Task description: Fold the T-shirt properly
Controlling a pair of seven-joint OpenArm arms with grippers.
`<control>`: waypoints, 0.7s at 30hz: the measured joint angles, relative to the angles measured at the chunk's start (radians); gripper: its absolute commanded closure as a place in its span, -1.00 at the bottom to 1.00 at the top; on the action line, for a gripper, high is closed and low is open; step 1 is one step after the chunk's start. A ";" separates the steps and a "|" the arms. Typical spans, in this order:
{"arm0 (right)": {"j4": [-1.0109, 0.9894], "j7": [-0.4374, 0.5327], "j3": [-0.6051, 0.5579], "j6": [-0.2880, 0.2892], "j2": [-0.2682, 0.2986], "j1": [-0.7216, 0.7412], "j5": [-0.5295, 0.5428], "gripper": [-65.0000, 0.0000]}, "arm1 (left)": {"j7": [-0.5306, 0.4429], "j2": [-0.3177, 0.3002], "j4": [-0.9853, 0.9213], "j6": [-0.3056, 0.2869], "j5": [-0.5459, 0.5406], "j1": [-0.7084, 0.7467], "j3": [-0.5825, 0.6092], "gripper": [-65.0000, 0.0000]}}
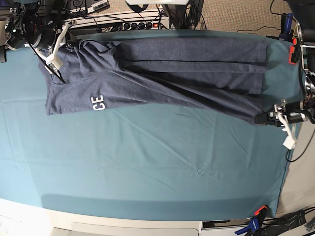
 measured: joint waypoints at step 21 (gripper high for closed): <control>0.000 0.000 0.000 0.000 0.000 0.000 0.000 1.00 | 0.087 -0.050 0.068 -0.041 -0.069 0.157 0.000 1.00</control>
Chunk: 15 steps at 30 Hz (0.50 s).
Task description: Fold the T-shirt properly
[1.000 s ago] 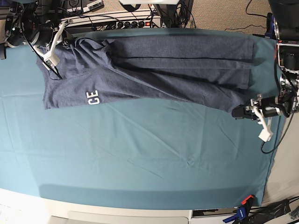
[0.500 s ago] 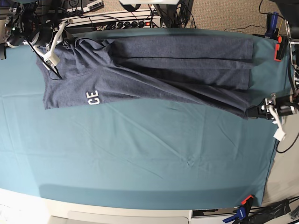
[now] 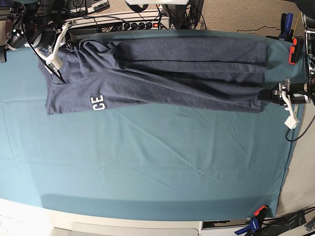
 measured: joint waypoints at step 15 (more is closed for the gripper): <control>0.000 0.000 0.000 0.000 0.000 0.000 0.000 1.00 | 0.008 -0.043 0.237 0.000 0.000 0.129 0.000 1.00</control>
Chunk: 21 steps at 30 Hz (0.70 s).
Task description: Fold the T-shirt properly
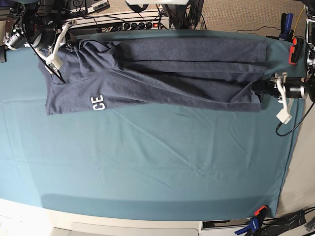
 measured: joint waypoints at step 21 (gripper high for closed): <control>0.000 0.000 0.000 0.000 0.000 0.000 0.000 1.00 | -0.004 -0.062 0.003 0.000 -0.001 0.084 0.000 1.00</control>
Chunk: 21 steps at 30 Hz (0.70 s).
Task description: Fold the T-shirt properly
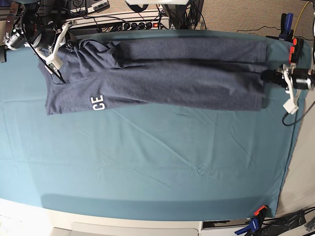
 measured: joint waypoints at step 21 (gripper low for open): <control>0.000 0.000 0.000 0.000 0.000 0.000 0.000 1.00 | 0.000 -0.055 0.141 0.000 0.000 0.023 0.000 1.00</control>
